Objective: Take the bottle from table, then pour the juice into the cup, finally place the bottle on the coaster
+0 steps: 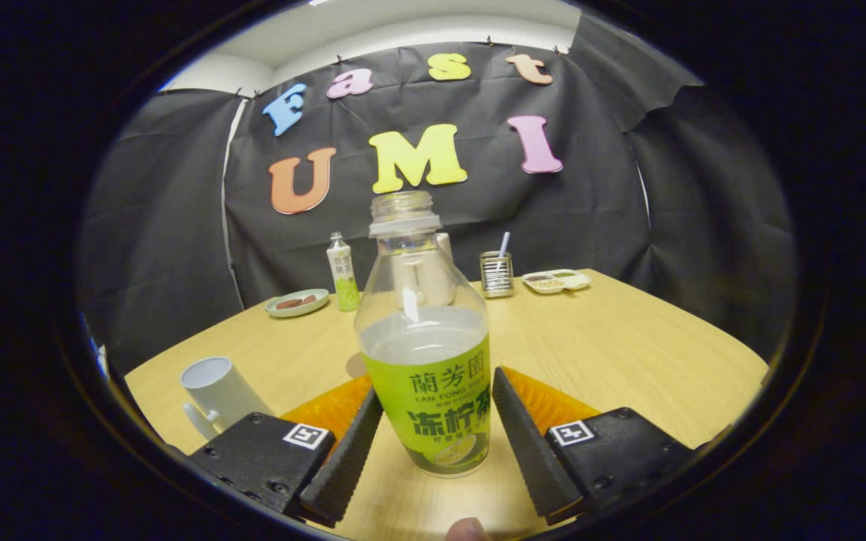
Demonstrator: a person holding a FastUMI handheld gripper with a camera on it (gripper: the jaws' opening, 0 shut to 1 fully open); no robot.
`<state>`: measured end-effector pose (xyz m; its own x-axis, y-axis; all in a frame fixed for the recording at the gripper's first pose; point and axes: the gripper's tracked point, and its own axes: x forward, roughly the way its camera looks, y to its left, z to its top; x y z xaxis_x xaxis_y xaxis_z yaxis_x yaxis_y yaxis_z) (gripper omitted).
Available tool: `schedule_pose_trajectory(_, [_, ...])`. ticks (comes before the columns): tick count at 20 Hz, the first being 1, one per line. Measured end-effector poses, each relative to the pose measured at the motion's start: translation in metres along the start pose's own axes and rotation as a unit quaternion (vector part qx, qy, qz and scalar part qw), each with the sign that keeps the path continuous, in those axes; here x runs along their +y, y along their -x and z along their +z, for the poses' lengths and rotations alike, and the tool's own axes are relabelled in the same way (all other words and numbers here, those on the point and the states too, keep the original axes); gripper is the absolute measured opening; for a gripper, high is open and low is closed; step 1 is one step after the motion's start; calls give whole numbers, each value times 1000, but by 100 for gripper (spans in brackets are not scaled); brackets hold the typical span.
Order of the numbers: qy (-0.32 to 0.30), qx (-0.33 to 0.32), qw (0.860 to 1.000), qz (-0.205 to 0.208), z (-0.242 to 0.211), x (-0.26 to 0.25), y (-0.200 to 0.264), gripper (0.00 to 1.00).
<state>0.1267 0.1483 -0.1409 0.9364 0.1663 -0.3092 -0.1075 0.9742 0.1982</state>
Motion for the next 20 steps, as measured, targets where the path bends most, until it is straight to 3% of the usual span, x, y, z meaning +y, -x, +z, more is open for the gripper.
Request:
schedule_pose_trajectory(5, [34,2,999,-8,8,4,1,82])
schedule_pose_trajectory(12, [141,-3,990,-5,31,15,5,77])
schedule_pose_trajectory(16, [224,-6,974,-16,41,24,8,76])
schedule_pose_trajectory(20, [322,-28,946,-39,60,36,10,75])
